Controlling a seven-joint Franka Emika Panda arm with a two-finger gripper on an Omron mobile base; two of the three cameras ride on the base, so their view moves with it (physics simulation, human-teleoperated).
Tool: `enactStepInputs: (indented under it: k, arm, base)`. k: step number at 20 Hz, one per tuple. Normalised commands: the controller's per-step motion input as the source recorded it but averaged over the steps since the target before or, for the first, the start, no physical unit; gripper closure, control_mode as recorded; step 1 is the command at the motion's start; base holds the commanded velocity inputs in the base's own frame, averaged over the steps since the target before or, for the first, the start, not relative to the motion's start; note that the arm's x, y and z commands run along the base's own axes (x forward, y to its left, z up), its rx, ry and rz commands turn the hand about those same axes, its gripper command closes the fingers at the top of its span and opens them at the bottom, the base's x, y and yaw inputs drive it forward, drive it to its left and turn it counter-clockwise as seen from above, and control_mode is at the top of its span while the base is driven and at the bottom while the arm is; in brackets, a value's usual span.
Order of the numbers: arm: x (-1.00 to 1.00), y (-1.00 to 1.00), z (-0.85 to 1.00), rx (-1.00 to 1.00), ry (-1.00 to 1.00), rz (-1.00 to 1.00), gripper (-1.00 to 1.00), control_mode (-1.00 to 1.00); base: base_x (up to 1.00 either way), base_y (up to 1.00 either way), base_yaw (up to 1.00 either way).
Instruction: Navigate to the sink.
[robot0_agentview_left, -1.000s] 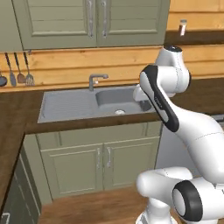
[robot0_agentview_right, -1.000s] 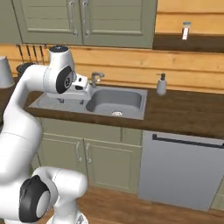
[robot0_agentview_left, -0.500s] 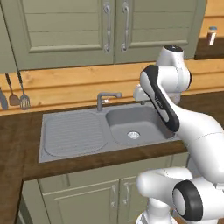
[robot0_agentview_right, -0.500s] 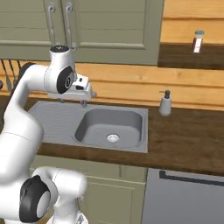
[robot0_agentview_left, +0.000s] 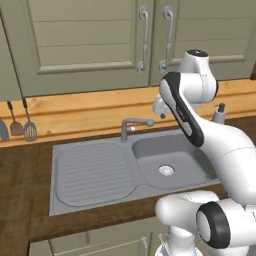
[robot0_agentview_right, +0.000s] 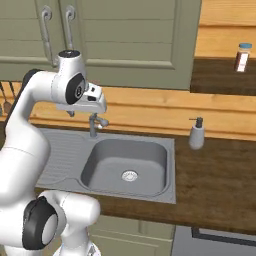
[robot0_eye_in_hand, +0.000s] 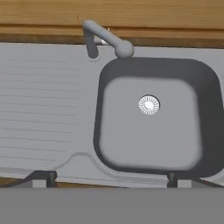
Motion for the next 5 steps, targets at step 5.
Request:
enactStepInputs:
  k: [5]
  arm:
    - [0.0,0.0,0.0,0.0,0.0,0.0,-1.0,1.0]
  base:
    - [0.0,0.0,0.0]
